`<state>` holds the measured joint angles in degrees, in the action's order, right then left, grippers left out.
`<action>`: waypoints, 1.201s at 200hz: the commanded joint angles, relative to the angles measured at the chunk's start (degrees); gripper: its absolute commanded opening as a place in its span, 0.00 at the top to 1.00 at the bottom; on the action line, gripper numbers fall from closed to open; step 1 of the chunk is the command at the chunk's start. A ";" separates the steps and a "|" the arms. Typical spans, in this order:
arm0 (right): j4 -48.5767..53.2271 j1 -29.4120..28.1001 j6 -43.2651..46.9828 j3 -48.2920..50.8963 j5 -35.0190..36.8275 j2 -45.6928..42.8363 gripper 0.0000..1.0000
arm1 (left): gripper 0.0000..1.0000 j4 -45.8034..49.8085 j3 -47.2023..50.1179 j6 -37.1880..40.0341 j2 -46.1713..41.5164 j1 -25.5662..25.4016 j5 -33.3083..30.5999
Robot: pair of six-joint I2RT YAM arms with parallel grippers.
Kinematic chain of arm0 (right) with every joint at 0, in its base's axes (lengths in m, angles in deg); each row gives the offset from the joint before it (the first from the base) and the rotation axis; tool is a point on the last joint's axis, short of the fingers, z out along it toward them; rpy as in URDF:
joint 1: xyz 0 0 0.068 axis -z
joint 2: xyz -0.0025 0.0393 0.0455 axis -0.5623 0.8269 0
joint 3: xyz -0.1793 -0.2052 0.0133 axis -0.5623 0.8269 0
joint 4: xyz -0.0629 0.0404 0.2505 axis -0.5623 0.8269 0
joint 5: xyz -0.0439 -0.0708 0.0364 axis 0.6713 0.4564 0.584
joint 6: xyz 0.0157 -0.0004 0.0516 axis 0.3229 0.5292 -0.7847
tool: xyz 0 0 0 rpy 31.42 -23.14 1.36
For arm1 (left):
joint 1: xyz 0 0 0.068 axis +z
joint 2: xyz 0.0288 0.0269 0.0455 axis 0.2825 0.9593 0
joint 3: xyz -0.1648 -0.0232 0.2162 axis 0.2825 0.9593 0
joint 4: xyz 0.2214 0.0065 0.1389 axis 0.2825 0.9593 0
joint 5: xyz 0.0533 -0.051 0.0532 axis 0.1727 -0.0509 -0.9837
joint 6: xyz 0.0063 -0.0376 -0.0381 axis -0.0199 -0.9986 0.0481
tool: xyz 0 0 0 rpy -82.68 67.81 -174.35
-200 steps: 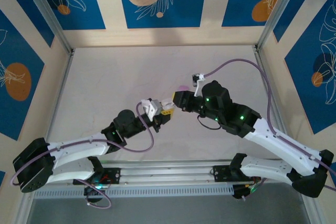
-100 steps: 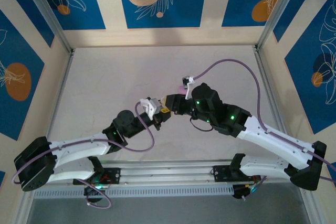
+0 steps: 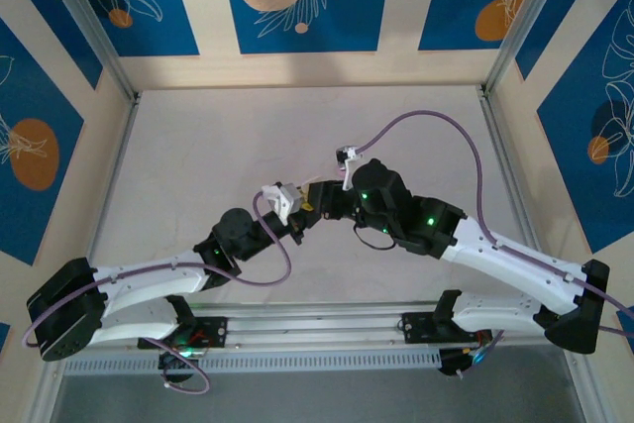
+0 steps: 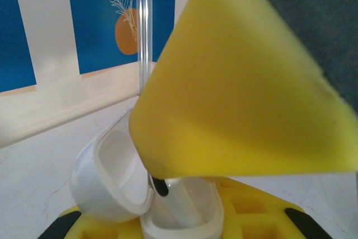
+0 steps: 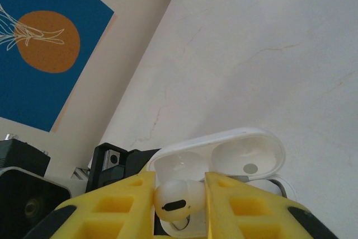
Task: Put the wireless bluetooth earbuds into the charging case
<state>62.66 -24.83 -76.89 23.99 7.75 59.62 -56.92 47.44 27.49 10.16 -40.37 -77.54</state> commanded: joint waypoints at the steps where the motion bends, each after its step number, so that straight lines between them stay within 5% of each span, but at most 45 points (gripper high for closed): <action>1: 2.87 -0.80 1.53 -2.07 1.53 0.15 0.73 | 0.87 -4.47 -1.73 -0.92 0.03 -0.54 -2.03; 240: 1.19 -1.40 3.96 -4.25 -0.84 -1.86 0.58 | 0.86 -4.22 0.05 -0.12 -0.96 -0.61 1.20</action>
<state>66.96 -25.79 -74.73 21.02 8.47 60.04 -57.60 47.44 27.51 10.14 -40.41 -77.54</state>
